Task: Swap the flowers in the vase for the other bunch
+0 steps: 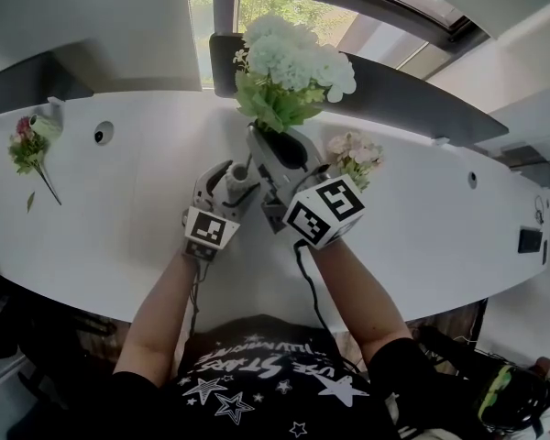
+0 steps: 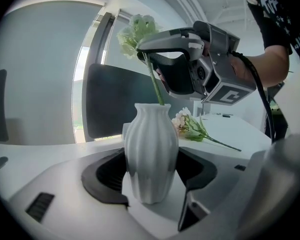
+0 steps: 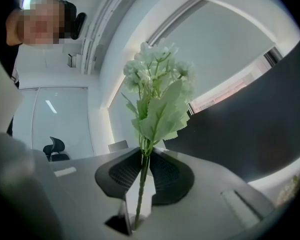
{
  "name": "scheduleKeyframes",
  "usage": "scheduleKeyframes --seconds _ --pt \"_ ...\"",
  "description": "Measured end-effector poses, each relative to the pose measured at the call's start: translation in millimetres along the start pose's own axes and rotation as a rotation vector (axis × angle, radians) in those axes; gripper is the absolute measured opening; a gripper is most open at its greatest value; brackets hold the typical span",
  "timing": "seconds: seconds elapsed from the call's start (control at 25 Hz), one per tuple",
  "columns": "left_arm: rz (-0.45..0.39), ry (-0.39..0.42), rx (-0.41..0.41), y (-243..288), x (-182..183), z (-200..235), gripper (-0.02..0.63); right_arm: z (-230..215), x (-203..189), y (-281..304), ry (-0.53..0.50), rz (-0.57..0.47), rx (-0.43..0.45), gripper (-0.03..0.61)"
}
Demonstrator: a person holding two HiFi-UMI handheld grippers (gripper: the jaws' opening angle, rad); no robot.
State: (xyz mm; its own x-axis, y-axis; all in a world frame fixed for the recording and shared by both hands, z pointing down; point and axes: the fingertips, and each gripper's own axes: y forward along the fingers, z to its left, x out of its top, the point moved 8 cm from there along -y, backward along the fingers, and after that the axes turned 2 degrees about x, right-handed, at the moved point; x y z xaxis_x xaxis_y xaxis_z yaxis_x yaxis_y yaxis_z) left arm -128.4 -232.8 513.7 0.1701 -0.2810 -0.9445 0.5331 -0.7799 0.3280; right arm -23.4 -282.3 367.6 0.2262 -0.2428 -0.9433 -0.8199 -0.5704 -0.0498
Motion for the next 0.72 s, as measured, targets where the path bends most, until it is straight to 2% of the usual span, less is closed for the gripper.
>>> scheduleKeyframes --seconds 0.28,0.56,0.72 --pt "-0.001 -0.002 -0.004 -1 -1 1 0.305 2 -19 0 -0.046 0.073 0.039 0.051" --pt "-0.003 -0.003 -0.009 -1 -1 0 0.305 -3 -44 -13 -0.086 0.214 0.097 0.051" --pt "-0.005 -0.005 -0.008 -2 -2 1 0.305 -1 -52 -18 -0.1 0.251 0.118 0.051"
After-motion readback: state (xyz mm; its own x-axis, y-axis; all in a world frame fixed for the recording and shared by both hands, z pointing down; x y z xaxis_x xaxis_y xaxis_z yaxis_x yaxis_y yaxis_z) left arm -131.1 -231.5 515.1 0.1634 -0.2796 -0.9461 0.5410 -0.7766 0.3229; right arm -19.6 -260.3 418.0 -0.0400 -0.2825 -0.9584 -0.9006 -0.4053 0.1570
